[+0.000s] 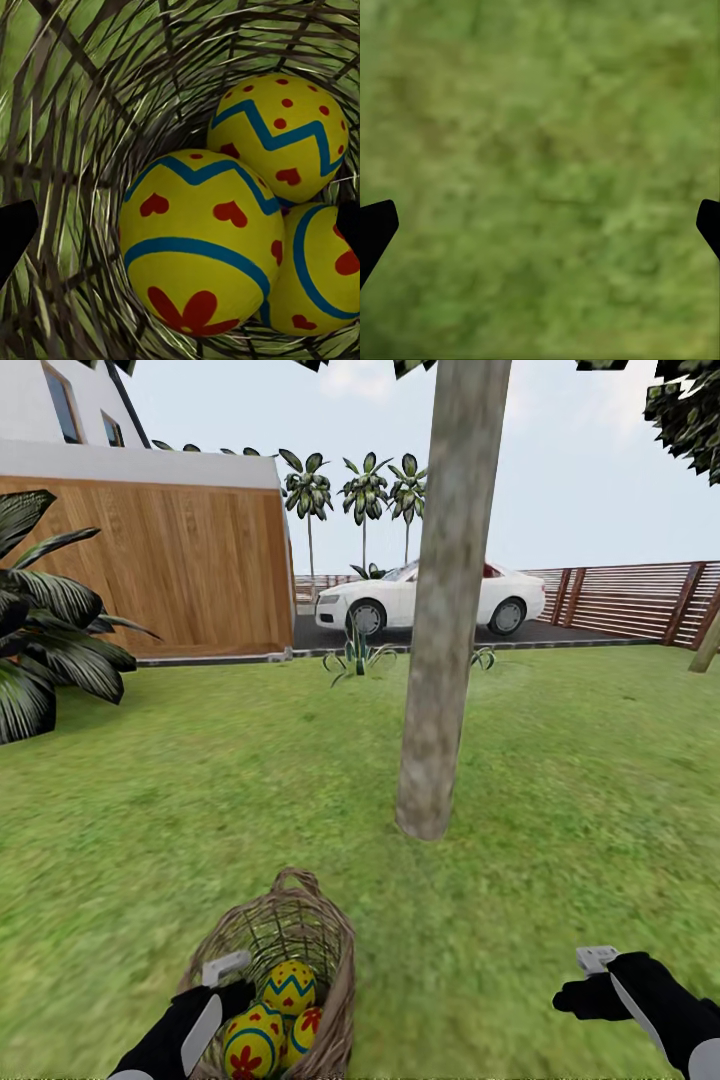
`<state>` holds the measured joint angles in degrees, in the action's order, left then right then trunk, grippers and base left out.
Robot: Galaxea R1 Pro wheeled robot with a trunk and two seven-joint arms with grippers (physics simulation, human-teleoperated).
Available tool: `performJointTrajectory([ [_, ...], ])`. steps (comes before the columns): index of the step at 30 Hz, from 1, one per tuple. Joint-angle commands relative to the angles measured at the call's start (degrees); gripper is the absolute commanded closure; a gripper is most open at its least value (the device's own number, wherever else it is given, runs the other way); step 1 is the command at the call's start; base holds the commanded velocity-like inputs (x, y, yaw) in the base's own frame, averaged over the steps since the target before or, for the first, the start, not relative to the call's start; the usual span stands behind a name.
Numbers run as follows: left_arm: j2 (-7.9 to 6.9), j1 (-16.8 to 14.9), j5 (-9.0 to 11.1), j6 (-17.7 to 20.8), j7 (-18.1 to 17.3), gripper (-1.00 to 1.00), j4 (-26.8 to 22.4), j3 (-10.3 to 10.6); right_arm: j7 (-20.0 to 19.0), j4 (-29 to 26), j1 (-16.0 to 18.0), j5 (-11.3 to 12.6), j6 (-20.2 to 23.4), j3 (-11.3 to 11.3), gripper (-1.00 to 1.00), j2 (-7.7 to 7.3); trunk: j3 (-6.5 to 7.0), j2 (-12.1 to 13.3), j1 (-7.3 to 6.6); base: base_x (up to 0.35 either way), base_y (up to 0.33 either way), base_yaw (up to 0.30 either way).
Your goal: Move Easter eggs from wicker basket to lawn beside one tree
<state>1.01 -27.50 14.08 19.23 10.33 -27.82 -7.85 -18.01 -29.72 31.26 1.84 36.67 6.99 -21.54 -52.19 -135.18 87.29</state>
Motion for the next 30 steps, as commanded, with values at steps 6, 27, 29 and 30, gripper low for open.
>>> performJointTrajectory([
  [6,0.04,-0.01,0.6,0.24,0.31,-1.0,-0.11,-0.15,0.0,-0.07,0.03,0.18,0.24,0.39,-1.0,-0.01,-1.14,-2.45,1.31,0.0,0.0,0.0],
  [27,0.83,-0.01,0.51,-0.33,0.31,-1.0,0.04,-0.24,0.0,-0.07,0.03,0.16,0.24,0.44,-1.0,0.15,-5.21,-8.16,4.57,0.0,0.0,0.0],
  [29,0.83,-0.01,0.51,-0.33,0.31,-1.0,0.04,-0.24,0.0,-0.07,0.03,0.13,0.24,0.45,-1.0,0.17,-5.65,-8.18,4.62,0.0,0.0,0.0],
  [30,0.84,-0.01,0.51,-0.33,0.31,-1.0,0.04,-0.24,0.0,-0.07,0.03,0.1,0.24,0.46,-1.0,0.18,-5.87,-8.2,4.65,0.0,0.0,0.0],
])
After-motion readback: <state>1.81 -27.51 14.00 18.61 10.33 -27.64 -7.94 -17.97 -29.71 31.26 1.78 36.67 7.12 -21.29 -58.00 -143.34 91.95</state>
